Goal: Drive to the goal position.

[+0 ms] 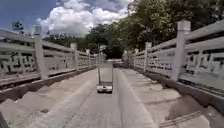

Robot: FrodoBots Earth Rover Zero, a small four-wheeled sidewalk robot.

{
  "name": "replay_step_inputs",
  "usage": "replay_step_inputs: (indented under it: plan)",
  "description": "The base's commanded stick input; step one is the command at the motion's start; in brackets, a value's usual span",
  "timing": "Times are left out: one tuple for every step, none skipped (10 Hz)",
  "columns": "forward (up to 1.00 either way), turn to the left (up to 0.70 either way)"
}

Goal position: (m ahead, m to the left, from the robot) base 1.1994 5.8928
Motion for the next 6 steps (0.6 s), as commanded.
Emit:
replay_step_inputs:
  plan:
    - [0.45, 0.00]
    - [0.45, 0.00]
    - [0.45, 0.00]
    - [0.45, 0.00]
    - [0.45, 0.00]
    - [0.45, 0.00]
